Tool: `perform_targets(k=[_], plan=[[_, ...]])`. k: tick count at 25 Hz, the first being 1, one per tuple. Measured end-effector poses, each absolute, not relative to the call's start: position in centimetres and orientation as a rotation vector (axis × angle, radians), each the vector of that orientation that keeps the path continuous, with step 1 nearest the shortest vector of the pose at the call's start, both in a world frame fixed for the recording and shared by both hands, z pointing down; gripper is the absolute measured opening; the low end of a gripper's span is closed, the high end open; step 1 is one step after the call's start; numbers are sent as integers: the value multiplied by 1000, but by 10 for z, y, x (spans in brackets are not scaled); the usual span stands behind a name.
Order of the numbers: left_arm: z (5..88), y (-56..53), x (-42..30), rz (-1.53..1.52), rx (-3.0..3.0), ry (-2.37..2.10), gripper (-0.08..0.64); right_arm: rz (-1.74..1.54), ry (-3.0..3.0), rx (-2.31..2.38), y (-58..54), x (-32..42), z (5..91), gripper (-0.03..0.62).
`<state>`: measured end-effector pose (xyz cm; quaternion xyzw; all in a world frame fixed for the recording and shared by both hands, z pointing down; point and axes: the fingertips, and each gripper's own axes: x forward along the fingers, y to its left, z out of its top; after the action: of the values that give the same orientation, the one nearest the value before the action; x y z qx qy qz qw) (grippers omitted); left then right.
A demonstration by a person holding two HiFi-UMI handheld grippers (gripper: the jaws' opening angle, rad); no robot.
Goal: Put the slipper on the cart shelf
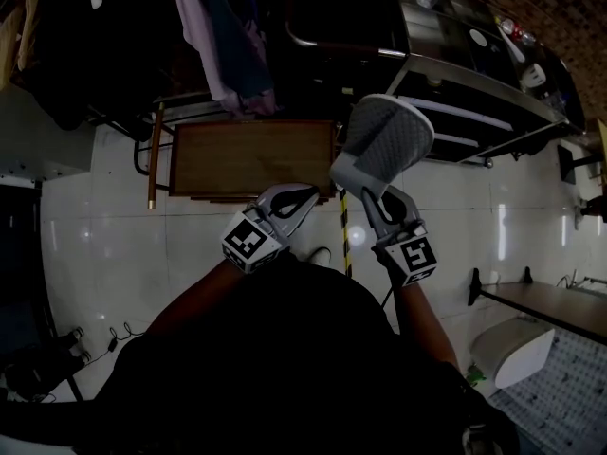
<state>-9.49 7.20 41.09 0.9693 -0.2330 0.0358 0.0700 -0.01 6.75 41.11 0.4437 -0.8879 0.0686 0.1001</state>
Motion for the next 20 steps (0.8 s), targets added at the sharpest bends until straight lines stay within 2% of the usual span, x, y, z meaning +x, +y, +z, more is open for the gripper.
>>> perform_targets(k=[20], plan=[[416,70,-61,129,2961,-610,2,352,-2585,1326,71,24,436,63]])
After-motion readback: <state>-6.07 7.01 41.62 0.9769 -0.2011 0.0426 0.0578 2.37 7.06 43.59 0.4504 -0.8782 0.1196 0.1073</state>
